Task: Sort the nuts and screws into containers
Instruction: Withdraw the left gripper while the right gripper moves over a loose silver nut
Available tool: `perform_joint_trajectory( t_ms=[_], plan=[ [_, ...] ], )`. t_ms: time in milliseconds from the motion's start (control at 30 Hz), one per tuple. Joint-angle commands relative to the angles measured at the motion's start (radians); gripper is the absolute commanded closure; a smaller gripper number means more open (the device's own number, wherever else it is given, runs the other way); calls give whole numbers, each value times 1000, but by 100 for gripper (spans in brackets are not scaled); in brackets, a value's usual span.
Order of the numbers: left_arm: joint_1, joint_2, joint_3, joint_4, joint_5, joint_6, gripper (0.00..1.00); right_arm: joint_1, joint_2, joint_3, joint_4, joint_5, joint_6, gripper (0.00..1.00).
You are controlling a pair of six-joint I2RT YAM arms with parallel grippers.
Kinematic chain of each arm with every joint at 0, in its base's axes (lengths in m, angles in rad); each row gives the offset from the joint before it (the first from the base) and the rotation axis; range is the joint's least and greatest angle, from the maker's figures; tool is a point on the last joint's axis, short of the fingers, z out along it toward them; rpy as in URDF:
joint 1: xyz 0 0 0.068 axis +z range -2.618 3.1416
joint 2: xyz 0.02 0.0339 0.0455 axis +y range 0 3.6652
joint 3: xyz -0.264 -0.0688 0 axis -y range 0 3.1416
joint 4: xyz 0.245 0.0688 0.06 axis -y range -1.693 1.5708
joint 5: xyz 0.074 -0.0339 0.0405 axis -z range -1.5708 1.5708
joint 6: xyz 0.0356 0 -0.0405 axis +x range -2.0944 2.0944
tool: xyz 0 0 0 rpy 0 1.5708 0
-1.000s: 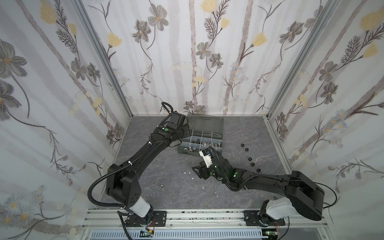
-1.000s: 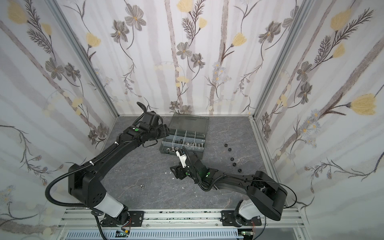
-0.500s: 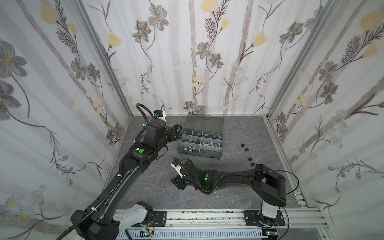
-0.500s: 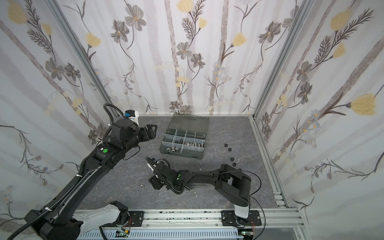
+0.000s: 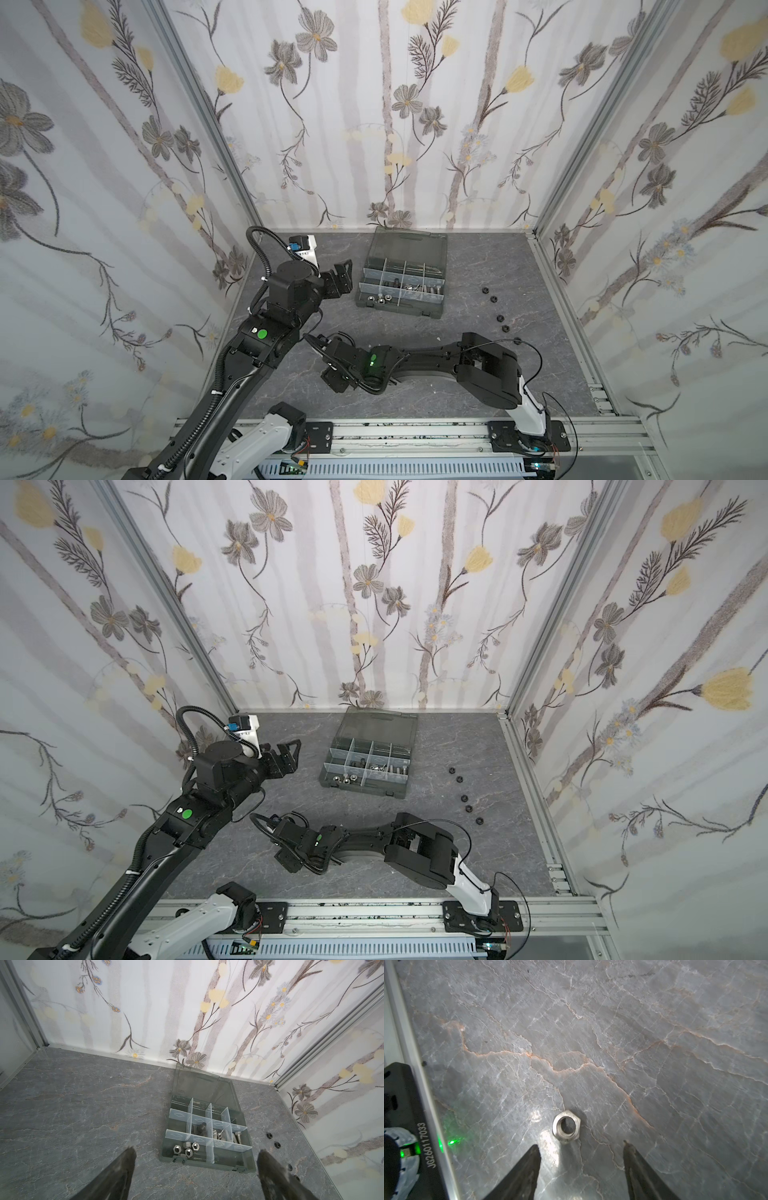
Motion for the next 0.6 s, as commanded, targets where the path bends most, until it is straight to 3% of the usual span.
perform_joint_trajectory(
  t_ms=[0,400,567],
  plan=[
    [2,-28,-29,47,-12,6,8,5,32,45,-61,12,-15,36],
    [7,-91,-113,76,-31,8,6,14,117,134,-113,-8,-8,42],
    [8,-101,-123,81,-40,12,5,14,142,160,-135,-10,-2,54]
  ],
)
